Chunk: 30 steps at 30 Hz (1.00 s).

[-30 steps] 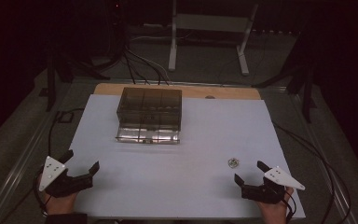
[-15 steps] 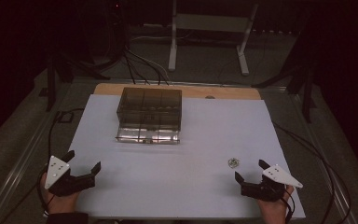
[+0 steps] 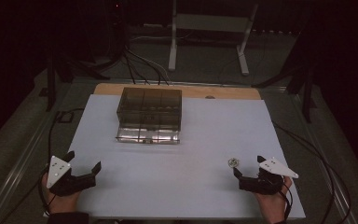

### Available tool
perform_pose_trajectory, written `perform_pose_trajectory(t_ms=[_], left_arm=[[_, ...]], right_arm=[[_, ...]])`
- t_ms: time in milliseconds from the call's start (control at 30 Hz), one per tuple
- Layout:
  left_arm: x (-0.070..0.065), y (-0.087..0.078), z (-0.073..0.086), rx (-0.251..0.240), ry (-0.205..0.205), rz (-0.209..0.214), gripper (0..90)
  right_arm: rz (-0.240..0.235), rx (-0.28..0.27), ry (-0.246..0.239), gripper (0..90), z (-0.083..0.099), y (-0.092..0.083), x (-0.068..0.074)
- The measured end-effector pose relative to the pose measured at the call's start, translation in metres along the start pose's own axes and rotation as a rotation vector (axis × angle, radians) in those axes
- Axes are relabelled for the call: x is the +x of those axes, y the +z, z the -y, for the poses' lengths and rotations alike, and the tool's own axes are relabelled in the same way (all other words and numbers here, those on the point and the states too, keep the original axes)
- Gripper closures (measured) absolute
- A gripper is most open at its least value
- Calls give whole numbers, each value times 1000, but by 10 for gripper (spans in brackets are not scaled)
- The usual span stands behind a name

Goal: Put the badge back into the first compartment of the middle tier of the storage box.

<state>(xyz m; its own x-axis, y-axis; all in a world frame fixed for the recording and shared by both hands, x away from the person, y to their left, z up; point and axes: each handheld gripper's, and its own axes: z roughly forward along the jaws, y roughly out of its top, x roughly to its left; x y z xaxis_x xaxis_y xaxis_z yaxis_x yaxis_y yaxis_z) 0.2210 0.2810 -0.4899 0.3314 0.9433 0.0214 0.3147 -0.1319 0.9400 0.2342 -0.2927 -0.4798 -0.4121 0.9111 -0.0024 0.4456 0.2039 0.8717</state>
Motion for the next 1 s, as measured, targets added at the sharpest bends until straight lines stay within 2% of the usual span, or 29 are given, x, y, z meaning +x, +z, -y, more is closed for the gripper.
perform_pose_trajectory(t_ms=[300, 767, 1000], left_arm=[[-1, 1, 0, 2, 2, 0, 5], [-4, 3, 1, 9, 15, 7, 5], [-5, 3, 1, 9, 17, 9, 5]], right_arm=[[6, 25, 12, 0, -8, 12, -6], [10, 135, 25, 0, -9, 38, -16], [17, 188, 32, 72, -8, 48, -17]])
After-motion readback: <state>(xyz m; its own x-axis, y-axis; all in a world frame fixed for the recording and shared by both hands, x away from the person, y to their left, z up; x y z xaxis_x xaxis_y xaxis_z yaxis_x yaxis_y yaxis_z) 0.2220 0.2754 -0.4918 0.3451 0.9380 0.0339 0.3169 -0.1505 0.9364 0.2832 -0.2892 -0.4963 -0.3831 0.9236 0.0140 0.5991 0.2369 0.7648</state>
